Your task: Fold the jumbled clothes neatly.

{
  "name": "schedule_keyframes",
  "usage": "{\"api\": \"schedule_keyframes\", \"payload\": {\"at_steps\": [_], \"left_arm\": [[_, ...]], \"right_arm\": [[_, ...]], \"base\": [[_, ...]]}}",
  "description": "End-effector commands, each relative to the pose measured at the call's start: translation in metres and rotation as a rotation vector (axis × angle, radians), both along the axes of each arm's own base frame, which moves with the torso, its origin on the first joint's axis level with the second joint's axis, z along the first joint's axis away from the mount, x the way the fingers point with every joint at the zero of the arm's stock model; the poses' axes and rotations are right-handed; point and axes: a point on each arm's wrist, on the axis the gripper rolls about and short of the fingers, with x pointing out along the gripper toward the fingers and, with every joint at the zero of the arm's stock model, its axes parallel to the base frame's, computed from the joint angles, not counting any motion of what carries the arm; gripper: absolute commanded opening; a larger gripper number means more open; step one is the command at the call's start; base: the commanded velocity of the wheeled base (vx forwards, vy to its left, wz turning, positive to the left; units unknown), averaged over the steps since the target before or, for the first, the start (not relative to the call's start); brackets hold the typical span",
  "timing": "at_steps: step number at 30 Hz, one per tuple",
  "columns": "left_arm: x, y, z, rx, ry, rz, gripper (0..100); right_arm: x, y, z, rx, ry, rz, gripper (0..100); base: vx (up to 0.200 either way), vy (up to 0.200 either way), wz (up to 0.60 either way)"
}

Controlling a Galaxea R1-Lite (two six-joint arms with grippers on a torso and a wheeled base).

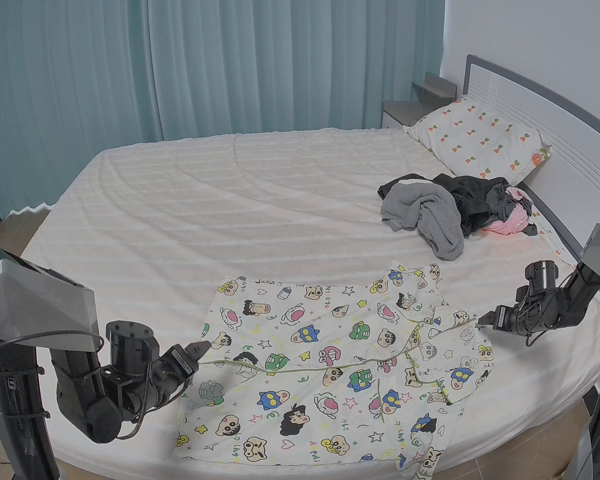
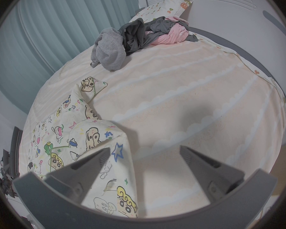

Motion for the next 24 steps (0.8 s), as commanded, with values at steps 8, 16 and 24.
{"api": "schedule_keyframes", "payload": {"at_steps": [8,16,24], "left_arm": [[-0.031,0.0,-0.012,0.065,0.133,-0.101,100],[-0.026,-0.016,-0.032,0.099,0.154,-0.141,100],[-0.021,-0.019,-0.034,0.114,0.138,-0.125,0]], "right_arm": [[0.0,0.003,-0.002,0.017,0.002,0.021,100],[0.0,0.005,-0.001,0.018,-0.051,0.032,100],[-0.001,0.009,-0.002,0.018,-0.051,0.042,100]], "base": [[0.0,0.0,0.0],[0.0,0.0,0.0],[0.0,0.0,0.0]]}}
